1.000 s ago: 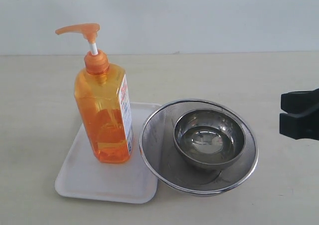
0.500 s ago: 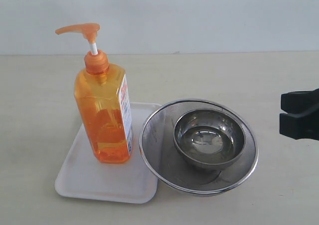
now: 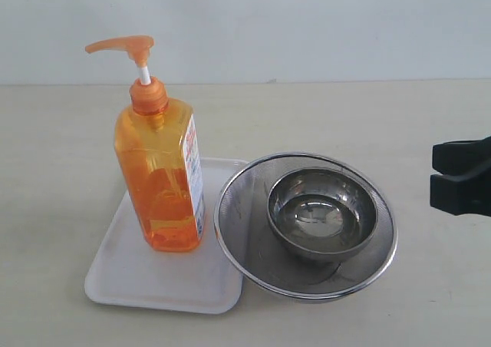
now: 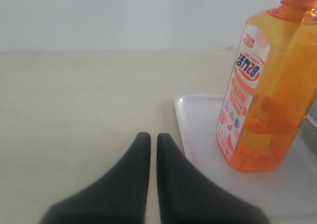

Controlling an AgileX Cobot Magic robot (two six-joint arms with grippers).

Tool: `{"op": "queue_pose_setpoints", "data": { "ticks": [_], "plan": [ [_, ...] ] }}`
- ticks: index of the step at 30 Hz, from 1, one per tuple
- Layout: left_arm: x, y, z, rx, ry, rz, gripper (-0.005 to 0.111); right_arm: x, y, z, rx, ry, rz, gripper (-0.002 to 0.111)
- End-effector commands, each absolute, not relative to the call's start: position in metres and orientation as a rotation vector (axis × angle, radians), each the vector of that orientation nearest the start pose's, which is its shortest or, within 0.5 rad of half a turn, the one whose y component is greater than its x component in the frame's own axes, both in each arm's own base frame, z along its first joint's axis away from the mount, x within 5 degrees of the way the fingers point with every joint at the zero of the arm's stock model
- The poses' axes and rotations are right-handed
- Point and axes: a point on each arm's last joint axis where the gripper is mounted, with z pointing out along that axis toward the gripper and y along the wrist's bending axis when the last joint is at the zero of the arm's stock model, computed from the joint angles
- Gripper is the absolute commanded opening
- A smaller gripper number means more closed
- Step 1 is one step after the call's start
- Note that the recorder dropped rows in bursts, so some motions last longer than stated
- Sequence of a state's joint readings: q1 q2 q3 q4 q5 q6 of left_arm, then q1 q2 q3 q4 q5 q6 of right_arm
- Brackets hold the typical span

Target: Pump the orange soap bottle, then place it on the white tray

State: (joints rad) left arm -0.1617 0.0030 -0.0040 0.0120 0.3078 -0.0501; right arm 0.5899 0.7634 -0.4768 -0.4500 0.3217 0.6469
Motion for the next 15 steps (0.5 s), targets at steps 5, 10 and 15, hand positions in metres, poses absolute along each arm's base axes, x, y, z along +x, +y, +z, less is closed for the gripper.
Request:
{"op": "queue_pose_setpoints", "data": {
  "ticks": [5,10,15],
  "plan": [
    [0.0530,-0.0057,0.1816,0.035,1.836,-0.128,0.005,0.1331,0.0733,0.2770,-0.298,2.046,0.353,0.000],
    [0.0532,-0.0039,0.1815,0.001,1.836,-0.106,0.005,0.1331,0.0733,0.2770,-0.298,2.046,0.353,0.000],
    [0.0533,-0.0040,0.1820,0.002,1.830,-0.106,0.005,0.1331,0.0733,0.2770,-0.298,2.046,0.353,0.000]
  ]
}}
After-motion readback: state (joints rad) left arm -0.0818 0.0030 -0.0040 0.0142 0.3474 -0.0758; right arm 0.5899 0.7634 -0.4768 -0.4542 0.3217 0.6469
